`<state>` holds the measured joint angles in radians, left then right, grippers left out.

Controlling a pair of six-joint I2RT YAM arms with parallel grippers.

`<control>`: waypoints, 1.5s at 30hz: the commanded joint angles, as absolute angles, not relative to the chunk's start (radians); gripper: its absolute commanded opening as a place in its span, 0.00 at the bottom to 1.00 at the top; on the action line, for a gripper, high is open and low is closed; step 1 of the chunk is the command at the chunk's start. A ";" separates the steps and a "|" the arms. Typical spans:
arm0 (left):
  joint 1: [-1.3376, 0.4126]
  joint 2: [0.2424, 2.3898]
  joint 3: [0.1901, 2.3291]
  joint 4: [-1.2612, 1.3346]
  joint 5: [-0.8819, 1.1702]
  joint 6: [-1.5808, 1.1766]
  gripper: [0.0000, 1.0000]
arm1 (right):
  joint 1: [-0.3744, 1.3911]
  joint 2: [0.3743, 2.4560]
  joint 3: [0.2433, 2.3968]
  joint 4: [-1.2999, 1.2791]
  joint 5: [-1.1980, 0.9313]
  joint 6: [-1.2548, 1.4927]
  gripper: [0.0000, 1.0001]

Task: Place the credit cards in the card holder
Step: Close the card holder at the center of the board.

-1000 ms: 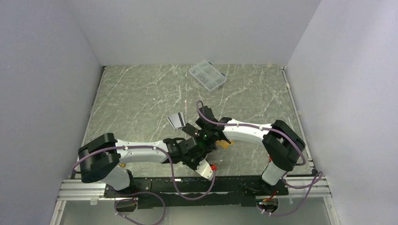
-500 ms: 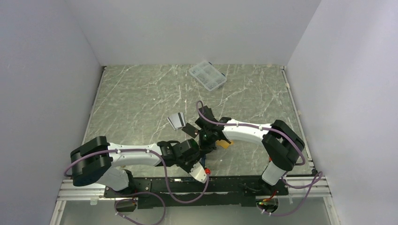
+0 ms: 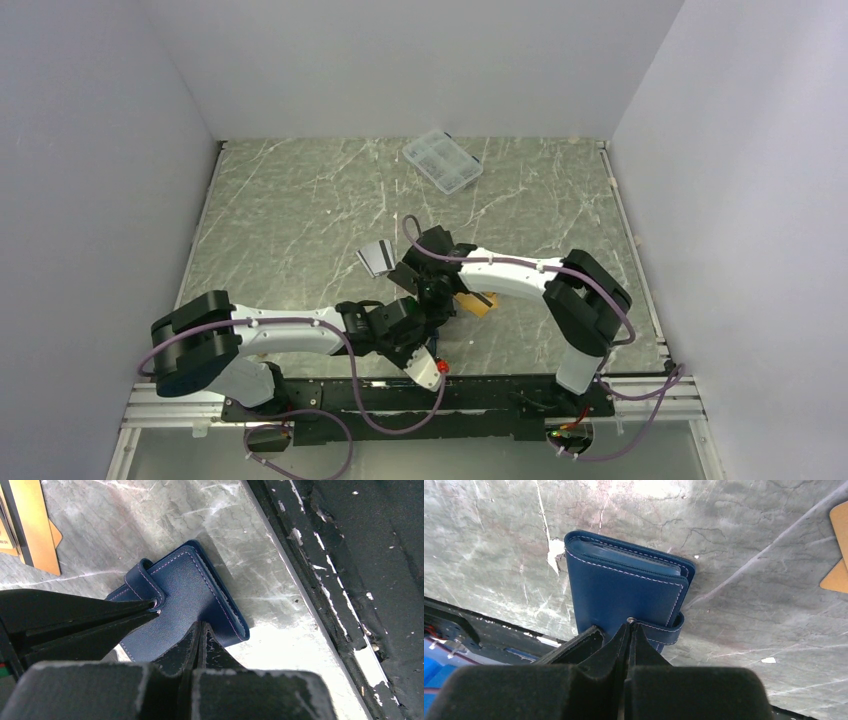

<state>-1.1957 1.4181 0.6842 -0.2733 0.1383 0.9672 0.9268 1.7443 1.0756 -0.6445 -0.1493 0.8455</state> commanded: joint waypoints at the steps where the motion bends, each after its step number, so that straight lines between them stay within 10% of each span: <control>1: -1.195 1.462 0.636 -0.199 0.138 0.999 0.00 | 0.984 1.874 1.037 -0.644 -0.054 0.839 0.00; 31: -1.203 1.436 0.633 -0.217 0.169 1.003 0.00 | 1.018 2.098 1.090 -0.550 -0.015 0.947 0.00; 45: -1.206 1.443 0.621 -0.214 0.166 1.007 0.00 | 0.970 1.756 0.942 -0.490 0.033 1.030 0.00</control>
<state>-1.2011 1.3983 0.6552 -0.2401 0.1421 0.9897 0.9657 1.6924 1.0134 -0.5930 -0.0525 0.9909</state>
